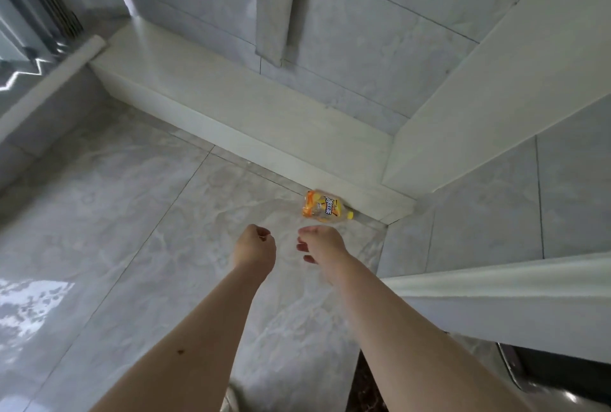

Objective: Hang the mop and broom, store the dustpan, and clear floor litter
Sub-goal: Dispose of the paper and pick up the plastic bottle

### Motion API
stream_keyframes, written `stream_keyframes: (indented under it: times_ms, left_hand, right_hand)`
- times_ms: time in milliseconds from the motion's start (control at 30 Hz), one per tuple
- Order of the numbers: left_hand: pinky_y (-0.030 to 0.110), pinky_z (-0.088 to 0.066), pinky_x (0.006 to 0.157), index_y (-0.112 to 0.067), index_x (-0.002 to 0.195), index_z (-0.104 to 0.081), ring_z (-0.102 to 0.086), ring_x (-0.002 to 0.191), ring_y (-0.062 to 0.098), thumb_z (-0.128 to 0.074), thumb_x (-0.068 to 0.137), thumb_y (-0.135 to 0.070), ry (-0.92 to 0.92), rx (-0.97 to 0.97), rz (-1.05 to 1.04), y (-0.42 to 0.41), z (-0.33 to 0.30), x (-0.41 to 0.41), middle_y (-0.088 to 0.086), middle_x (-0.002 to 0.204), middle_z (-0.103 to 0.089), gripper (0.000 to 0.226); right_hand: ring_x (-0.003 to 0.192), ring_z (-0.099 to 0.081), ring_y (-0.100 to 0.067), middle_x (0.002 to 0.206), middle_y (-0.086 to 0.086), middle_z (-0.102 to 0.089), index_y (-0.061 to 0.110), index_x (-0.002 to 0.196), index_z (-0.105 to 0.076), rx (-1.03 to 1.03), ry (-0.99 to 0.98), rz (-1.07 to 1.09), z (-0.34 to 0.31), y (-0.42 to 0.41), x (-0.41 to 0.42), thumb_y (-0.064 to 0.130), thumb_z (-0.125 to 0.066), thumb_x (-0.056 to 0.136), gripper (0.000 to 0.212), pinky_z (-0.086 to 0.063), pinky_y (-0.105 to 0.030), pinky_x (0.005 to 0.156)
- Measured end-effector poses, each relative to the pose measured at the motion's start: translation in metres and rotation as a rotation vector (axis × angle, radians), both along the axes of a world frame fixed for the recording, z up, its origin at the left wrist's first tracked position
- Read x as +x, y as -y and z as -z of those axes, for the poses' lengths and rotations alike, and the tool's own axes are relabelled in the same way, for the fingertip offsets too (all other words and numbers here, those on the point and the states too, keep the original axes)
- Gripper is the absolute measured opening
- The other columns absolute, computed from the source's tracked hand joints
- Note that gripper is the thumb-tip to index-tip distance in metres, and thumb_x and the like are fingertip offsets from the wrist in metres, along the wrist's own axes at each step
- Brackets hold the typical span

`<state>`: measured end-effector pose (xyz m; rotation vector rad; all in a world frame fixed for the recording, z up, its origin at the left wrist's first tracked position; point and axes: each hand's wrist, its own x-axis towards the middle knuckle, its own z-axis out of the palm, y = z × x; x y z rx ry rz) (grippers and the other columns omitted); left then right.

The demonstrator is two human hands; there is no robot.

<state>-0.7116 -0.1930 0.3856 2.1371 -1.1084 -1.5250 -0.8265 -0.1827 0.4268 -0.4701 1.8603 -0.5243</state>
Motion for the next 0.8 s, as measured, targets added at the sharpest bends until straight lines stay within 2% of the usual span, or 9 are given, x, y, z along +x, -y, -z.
stream_keyframes:
  times_ms: [67, 100, 200, 367, 467, 600, 667, 733, 800]
  left_hand:
    - [0.030, -0.049, 0.069, -0.009, 0.112, -0.057, -0.066, 0.097, 0.030, -0.043, 0.092, -0.013, 0.008, 0.019, 0.015, 0.017, 0.007, -0.011, 0.012, 0.109, -0.067, 0.025]
    - [0.031, -0.050, 0.070, -0.008, 0.111, -0.057, -0.065, 0.098, 0.030, -0.043, 0.092, -0.013, 0.003, 0.025, 0.016, 0.025, 0.011, -0.017, 0.013, 0.109, -0.067, 0.024]
    - [0.036, -0.053, 0.079, -0.006, 0.111, -0.057, -0.064, 0.100, 0.031, -0.044, 0.092, -0.011, -0.006, 0.032, 0.024, 0.052, 0.025, -0.040, 0.015, 0.110, -0.066, 0.025]
    - [0.043, -0.054, 0.090, -0.004, 0.111, -0.058, -0.063, 0.102, 0.034, -0.045, 0.091, -0.010, 0.015, 0.052, 0.009, 0.097, 0.052, -0.084, 0.017, 0.110, -0.066, 0.025]
    - [0.042, -0.053, 0.087, -0.003, 0.112, -0.058, -0.063, 0.102, 0.035, -0.045, 0.090, -0.009, 0.036, 0.072, 0.005, 0.114, 0.070, -0.107, 0.018, 0.110, -0.066, 0.026]
    - [0.037, -0.052, 0.081, -0.003, 0.116, -0.057, -0.063, 0.094, 0.034, -0.045, 0.090, -0.007, 0.010, 0.098, 0.016, 0.136, 0.102, -0.139, 0.018, 0.106, -0.065, 0.028]
    - [0.036, -0.051, 0.076, -0.004, 0.120, -0.056, -0.062, 0.088, 0.034, -0.046, 0.091, -0.006, -0.003, 0.100, 0.042, 0.148, 0.124, -0.155, 0.020, 0.105, -0.065, 0.031]
    - [0.037, -0.052, 0.082, -0.006, 0.126, -0.053, -0.063, 0.097, 0.036, -0.047, 0.092, -0.008, 0.006, 0.099, 0.087, 0.159, 0.144, -0.167, 0.019, 0.108, -0.064, 0.035]
    - [0.038, -0.051, 0.087, -0.008, 0.130, -0.050, -0.062, 0.103, 0.035, -0.049, 0.092, -0.010, 0.027, 0.100, 0.142, 0.171, 0.175, -0.179, 0.016, 0.107, -0.062, 0.039]
  right_hand:
    - [0.097, -0.066, -0.023, 0.112, -0.017, -0.068, 0.001, 0.117, -0.061, 0.027, -0.010, 0.004, 0.009, 0.018, -0.011, 0.011, -0.047, 0.095, 0.028, -0.055, -0.034, 0.081]
    - [0.092, -0.067, -0.023, 0.103, -0.015, -0.068, 0.000, 0.117, -0.061, 0.029, -0.003, 0.013, 0.015, 0.026, -0.016, 0.010, -0.046, 0.095, 0.029, -0.055, -0.033, 0.075]
    - [0.066, -0.059, -0.013, 0.083, -0.007, -0.059, -0.002, 0.115, -0.062, 0.019, 0.012, 0.050, 0.033, 0.051, -0.034, 0.008, -0.046, 0.093, 0.030, -0.042, -0.022, 0.055]
    - [0.068, -0.059, -0.015, 0.088, -0.006, -0.059, 0.002, 0.115, -0.062, 0.045, 0.025, 0.073, 0.071, 0.093, -0.077, 0.010, -0.046, 0.092, 0.029, -0.044, -0.025, 0.062]
    - [0.079, -0.059, -0.019, 0.091, -0.007, -0.060, 0.004, 0.114, -0.063, 0.067, 0.028, 0.068, 0.092, 0.112, -0.104, 0.009, -0.048, 0.091, 0.028, -0.045, -0.026, 0.066]
    - [0.082, -0.058, -0.020, 0.088, -0.007, -0.059, 0.006, 0.113, -0.064, 0.091, 0.018, 0.111, 0.127, 0.129, -0.138, 0.009, -0.051, 0.089, 0.027, -0.043, -0.029, 0.074]
    - [0.078, -0.054, -0.019, 0.080, -0.005, -0.057, 0.006, 0.114, -0.063, 0.116, 0.038, 0.135, 0.152, 0.137, -0.152, 0.009, -0.054, 0.089, 0.028, -0.042, -0.026, 0.067]
    - [0.066, -0.049, -0.015, 0.071, 0.000, -0.052, 0.006, 0.117, -0.061, 0.137, 0.047, 0.137, 0.177, 0.142, -0.163, 0.008, -0.056, 0.088, 0.030, -0.035, -0.021, 0.057]
    - [0.067, -0.048, -0.016, 0.076, -0.001, -0.054, 0.007, 0.118, -0.061, 0.153, 0.018, 0.098, 0.212, 0.147, -0.172, 0.010, -0.057, 0.087, 0.032, -0.034, -0.020, 0.056]
